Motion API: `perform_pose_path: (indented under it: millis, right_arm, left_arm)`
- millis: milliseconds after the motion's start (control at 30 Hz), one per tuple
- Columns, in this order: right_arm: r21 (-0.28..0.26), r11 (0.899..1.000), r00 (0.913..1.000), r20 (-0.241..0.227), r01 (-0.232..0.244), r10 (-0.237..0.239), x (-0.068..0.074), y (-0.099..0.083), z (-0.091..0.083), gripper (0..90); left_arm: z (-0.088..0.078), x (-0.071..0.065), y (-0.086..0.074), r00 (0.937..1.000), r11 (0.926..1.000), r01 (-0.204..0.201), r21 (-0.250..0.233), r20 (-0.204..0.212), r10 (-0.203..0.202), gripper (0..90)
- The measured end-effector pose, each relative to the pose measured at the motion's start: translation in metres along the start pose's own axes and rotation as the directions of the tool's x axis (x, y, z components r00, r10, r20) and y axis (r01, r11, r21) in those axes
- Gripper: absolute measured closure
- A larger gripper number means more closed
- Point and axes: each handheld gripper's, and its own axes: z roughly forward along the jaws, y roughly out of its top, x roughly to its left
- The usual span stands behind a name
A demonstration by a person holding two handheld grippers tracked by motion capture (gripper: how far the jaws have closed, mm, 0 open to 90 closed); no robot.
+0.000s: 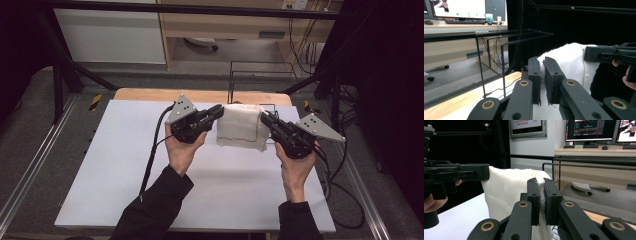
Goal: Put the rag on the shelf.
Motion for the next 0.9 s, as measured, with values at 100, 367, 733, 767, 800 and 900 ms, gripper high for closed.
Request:
perform_pose_path:
  millis: [100,367,733,767,800,900]
  right_arm:
    - [-0.011,1.000,1.0000,0.006,0.003,-0.003,-0.001,0.004,0.001,84.8]
    - [-0.035,0.999,0.9997,0.021,0.009,-0.008,-0.005,0.013,0.003,84.8]
    - [-0.069,0.997,0.9987,0.045,0.029,-0.026,-0.009,0.031,0.006,84.8]
    - [-0.072,0.997,0.9985,0.047,0.031,-0.027,-0.009,0.033,0.006,84.8]
    - [-0.075,0.997,0.9983,0.050,0.033,-0.029,-0.010,0.034,0.006,84.8]
    - [-0.084,0.996,0.9981,0.054,0.035,-0.030,-0.011,0.038,0.007,84.8]
  left_arm:
    - [0.002,0.000,0.005,1.0000,1.0000,-0.001,-0.009,-0.001,0.001,83.7]
    - [0.007,0.000,0.015,1.0000,0.9996,-0.009,-0.028,-0.003,0.009,83.8]
    - [0.013,0.000,0.029,0.9999,0.9974,-0.010,-0.072,-0.004,0.009,83.8]
    - [0.014,0.000,0.030,0.9999,0.9970,-0.010,-0.077,-0.006,0.009,83.8]
    - [0.015,0.000,0.031,1.0000,0.9968,-0.008,-0.080,-0.006,0.007,83.8]
    - [0.017,0.002,0.034,0.9999,0.9960,-0.010,-0.089,-0.006,0.010,83.8]
